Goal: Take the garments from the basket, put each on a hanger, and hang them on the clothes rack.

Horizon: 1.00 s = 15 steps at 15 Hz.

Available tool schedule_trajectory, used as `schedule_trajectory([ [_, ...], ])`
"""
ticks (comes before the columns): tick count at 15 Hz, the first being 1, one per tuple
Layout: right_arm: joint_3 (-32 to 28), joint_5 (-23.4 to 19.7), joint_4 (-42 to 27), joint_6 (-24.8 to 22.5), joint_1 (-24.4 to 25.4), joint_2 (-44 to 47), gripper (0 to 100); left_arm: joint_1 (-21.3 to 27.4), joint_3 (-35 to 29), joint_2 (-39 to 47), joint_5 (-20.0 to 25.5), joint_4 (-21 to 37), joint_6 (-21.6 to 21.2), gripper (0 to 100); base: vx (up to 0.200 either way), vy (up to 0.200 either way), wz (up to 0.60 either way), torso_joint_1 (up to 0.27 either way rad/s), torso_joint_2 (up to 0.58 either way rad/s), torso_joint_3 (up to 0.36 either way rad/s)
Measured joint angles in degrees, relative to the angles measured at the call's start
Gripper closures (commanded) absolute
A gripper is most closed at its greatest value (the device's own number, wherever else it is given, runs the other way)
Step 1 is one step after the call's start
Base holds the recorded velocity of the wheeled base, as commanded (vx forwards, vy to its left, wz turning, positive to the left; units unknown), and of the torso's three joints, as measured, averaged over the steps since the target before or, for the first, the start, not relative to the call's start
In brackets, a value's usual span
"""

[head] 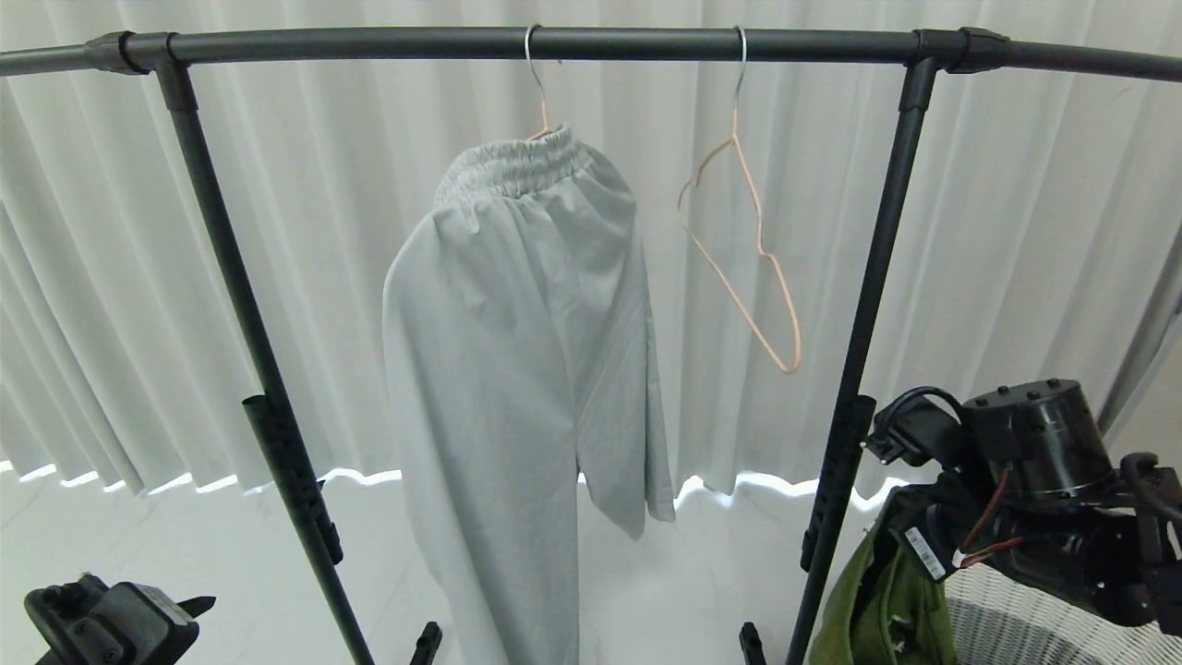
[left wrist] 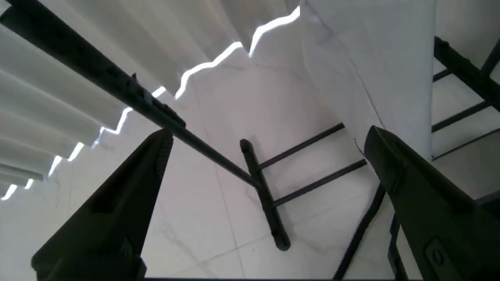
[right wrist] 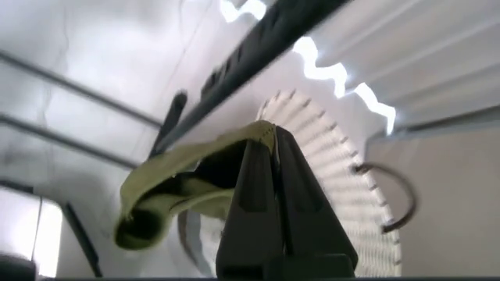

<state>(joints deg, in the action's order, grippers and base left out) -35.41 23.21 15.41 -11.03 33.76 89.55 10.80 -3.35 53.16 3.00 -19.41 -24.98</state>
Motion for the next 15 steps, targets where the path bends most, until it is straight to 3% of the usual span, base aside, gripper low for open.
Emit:
schedule_trajectory([
  [4,-2.01,3.25,-1.56,-0.68,4.88,-3.69,100,0.09,0.61,-0.39,0.00,0.01,0.07,0,-0.200,0.000,0.00,0.000,0.00,0.002],
  [10,-4.79,3.44,-2.19,-2.56,9.44,-4.83,100,1.71,0.60,-0.38,1.16,0.00,0.02,0,-0.200,0.000,0.00,0.002,0.00,0.005],
  [15,-11.52,3.25,-6.13,-2.54,11.72,-5.21,100,7.03,-2.32,-0.05,14.63,0.01,2.95,0,0.000,0.000,0.00,0.000,0.00,0.000],
])
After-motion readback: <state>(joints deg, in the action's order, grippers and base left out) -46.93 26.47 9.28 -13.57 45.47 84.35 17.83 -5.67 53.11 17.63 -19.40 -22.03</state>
